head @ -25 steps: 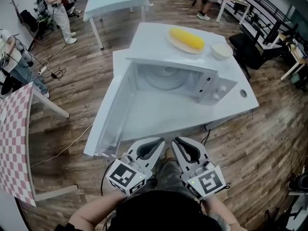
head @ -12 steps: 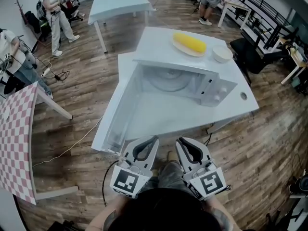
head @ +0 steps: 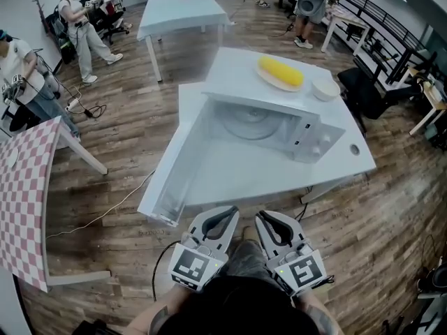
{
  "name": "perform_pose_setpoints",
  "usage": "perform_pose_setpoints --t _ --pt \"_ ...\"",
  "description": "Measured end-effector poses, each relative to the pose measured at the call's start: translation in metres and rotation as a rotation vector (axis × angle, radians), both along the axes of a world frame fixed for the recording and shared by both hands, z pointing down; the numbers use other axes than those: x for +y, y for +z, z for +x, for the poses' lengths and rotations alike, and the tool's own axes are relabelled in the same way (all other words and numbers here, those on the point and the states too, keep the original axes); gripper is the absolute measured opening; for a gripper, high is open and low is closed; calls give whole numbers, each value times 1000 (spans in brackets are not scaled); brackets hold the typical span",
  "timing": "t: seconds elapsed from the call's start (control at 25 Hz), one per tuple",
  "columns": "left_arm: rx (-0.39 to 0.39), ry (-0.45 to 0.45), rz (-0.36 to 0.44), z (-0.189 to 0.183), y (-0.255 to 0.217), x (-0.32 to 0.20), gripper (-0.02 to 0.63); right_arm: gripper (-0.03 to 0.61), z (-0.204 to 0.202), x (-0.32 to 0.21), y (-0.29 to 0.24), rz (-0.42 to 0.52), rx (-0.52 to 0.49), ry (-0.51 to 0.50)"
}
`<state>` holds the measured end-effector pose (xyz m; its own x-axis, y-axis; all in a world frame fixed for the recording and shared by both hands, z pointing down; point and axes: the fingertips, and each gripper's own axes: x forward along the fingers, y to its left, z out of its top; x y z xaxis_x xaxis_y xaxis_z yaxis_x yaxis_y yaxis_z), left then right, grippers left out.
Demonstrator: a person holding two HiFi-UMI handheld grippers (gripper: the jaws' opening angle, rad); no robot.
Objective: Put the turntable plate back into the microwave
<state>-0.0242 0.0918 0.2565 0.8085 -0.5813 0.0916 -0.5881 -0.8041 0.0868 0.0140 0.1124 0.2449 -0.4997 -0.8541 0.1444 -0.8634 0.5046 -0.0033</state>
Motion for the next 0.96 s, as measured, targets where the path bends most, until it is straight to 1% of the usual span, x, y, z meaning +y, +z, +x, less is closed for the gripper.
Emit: perform_pose_setpoints --t 0.2,0.52,0.96 --pt "-14 0 -11 -1 4 5 17 44 -5 3 4 -12 3 -22" --pt "-3 7 -38 -7 5 10 17 41 -22 7 5 -17 2 -80" --pt "1 8 -76 -11 15 14 17 41 -27 18 22 -78 8 -92"
